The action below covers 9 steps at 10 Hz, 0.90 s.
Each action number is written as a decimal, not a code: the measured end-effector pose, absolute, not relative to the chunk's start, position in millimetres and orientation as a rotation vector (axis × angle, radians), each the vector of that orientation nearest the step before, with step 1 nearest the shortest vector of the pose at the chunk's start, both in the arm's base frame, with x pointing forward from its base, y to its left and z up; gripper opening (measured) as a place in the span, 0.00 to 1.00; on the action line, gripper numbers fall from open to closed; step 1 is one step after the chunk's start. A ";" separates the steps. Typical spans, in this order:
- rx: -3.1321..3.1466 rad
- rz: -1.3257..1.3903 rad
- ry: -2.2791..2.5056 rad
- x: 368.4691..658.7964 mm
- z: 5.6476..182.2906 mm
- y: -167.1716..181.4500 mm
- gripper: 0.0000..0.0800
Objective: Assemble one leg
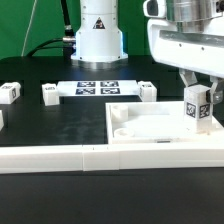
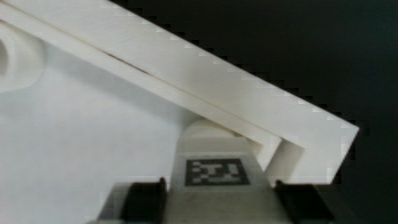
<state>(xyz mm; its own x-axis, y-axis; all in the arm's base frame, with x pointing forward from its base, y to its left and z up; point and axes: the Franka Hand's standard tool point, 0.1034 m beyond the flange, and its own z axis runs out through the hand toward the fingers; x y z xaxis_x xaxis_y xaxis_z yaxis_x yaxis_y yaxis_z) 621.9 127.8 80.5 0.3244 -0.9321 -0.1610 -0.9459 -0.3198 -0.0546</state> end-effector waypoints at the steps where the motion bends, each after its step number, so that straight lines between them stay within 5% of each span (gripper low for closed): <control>1: -2.478 0.146 1.687 621.6 80.2 127.6 0.37; 3: -2.557 0.153 1.569 619.7 79.6 128.2 0.64; 4: -2.672 0.156 1.379 618.9 79.0 126.6 0.64; 5: -2.780 0.151 1.150 621.0 79.4 125.5 0.77; 9: -3.003 0.133 0.427 624.6 76.7 121.8 0.81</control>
Offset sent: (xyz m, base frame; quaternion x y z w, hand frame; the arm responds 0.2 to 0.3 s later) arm 0.0079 -0.0063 -0.0035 -0.0364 -0.0135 -0.1278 0.9910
